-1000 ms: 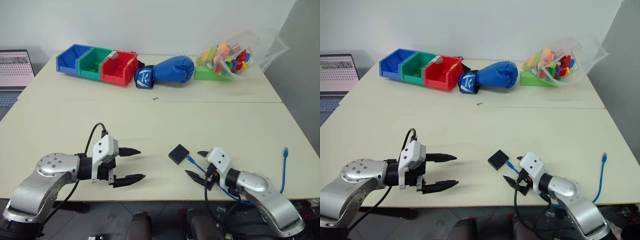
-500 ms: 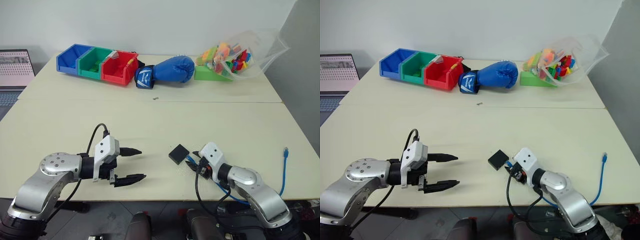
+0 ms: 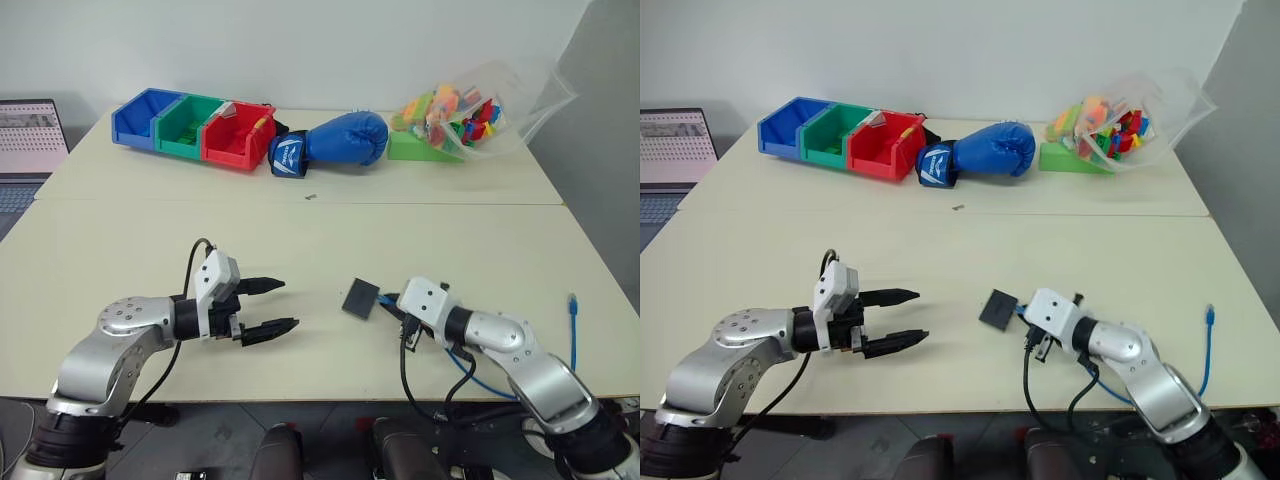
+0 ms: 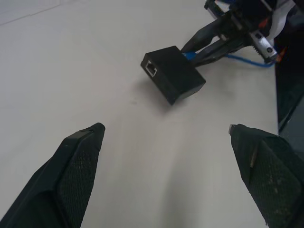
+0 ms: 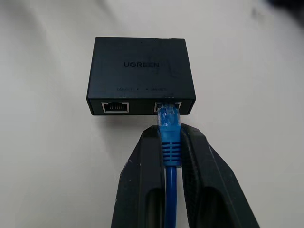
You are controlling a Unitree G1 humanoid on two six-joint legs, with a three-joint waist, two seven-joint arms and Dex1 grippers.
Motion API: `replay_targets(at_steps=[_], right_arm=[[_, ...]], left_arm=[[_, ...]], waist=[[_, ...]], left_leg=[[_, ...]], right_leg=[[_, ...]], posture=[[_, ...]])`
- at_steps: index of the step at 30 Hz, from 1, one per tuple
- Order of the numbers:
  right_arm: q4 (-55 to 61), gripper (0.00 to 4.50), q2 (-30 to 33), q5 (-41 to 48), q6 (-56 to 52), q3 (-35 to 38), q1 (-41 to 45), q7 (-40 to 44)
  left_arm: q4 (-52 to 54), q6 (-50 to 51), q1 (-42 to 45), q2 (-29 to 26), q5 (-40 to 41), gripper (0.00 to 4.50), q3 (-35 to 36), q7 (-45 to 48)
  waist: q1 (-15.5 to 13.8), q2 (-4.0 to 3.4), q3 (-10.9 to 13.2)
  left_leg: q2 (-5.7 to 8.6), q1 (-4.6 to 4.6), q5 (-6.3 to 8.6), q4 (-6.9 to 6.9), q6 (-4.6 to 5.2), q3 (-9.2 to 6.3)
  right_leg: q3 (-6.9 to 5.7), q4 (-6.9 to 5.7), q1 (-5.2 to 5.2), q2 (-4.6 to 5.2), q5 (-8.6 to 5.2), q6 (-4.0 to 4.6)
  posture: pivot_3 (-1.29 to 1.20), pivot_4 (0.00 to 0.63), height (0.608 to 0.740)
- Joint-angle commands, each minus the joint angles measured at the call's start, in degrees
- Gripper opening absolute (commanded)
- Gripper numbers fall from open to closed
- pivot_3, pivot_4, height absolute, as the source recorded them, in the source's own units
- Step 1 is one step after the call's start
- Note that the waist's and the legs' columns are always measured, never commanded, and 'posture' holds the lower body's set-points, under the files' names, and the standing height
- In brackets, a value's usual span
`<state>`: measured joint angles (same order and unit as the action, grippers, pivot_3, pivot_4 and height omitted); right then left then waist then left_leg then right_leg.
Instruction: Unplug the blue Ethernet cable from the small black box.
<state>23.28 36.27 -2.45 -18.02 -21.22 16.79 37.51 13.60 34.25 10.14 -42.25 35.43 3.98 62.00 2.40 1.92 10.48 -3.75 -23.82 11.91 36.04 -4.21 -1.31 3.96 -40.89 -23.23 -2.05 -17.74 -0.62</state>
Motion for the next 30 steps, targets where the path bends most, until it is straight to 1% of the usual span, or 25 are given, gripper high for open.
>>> replay_targets(at_steps=[1,4,7,13,18,20,21,23,24,30], right_arm=[[-3.27,0.17,1.75,-5.94,14.98,-2.41,5.46,2.75],[-6.57,0.17,0.86,-7.74,23.48,-3.68,9.76,4.03],[-8.76,0.17,-0.19,-8.28,28.99,-3.99,12.20,5.06],[-10.99,0.17,-1.62,-8.38,33.43,-3.12,13.98,6.18],[-11.87,0.17,-2.58,-8.20,34.79,-2.55,14.68,6.61],[-12.02,0.17,-2.85,-8.27,35.08,-2.38,14.76,6.68],[-12.08,0.17,-3.05,-8.27,35.17,-2.27,14.84,6.68],[-12.16,0.17,-3.32,-8.34,35.47,-2.08,15.00,6.54],[-12.18,0.17,-3.42,-8.37,35.53,-2.01,15.06,6.51],[-12.59,0.17,-3.75,-8.78,36.28,-1.44,15.03,6.17]], left_arm=[[0.21,6.64,2.12,0.13,6.53,4.50,0.59,1.79],[-1.01,10.00,4.62,1.02,8.95,4.50,0.59,1.25],[-2.26,12.49,6.54,2.53,10.54,4.50,0.84,-0.03],[-2.51,14.53,7.13,4.03,11.08,4.50,0.55,-1.45],[-3.05,16.67,8.00,5.60,13.58,4.50,1.66,-2.13],[-3.24,17.12,8.21,5.88,14.10,4.12,1.92,-2.35],[-3.32,17.59,8.31,5.86,14.56,4.02,1.86,-2.00],[-3.43,18.14,8.52,5.90,15.27,3.54,1.74,-1.66],[-3.47,18.35,8.61,5.89,15.59,3.42,1.68,-1.55],[-3.95,19.11,9.06,6.22,16.43,2.30,1.66,-1.94]], waist=[[0.01,0.00,0.00],[0.00,0.00,0.00],[-0.06,0.01,0.00],[-0.21,0.00,0.00],[-0.23,0.00,0.00],[-0.22,0.00,0.00],[-0.23,0.00,0.00],[-0.23,0.00,0.00],[-0.22,0.00,0.00],[-0.24,0.00,0.00]], left_leg=[[0.00,0.00,0.00,0.00,0.00,-0.01],[0.01,-0.01,0.00,0.01,0.00,-0.01],[0.01,0.00,0.00,0.02,0.00,-0.02],[0.02,-0.01,0.00,0.03,0.00,-0.03],[0.02,-0.01,-0.01,0.04,-0.01,-0.05],[0.02,0.00,-0.01,0.04,-0.01,-0.04],[0.02,0.00,-0.01,0.04,-0.01,-0.04],[0.02,0.00,-0.01,0.04,-0.01,-0.06],[0.02,0.00,-0.01,0.04,-0.01,-0.05],[0.02,-0.01,-0.01,0.04,-0.01,-0.05]], right_leg=[[0.00,0.00,0.00,0.00,0.00,0.00],[-0.03,0.00,0.01,0.00,0.00,0.01],[-0.03,0.00,0.04,0.00,0.00,0.01],[-0.02,-0.01,0.04,0.02,0.09,0.16],[-0.01,-0.05,0.04,0.02,0.09,0.16],[-0.01,-0.06,0.04,0.03,0.09,0.16],[-0.01,-0.06,0.04,0.03,0.09,0.16],[0.00,-0.06,0.04,0.03,0.10,0.17],[0.00,-0.06,0.04,0.03,0.10,0.17],[0.00,-0.06,0.04,0.03,0.09,0.17]], posture=[[0.00,0.150,0.740],[0.00,0.150,0.740],[0.00,0.150,0.740],[0.00,0.150,0.740],[0.00,0.150,0.740],[0.00,0.150,0.740],[0.00,0.150,0.740],[0.00,0.150,0.740],[0.00,0.150,0.740],[0.00,0.150,0.740]])
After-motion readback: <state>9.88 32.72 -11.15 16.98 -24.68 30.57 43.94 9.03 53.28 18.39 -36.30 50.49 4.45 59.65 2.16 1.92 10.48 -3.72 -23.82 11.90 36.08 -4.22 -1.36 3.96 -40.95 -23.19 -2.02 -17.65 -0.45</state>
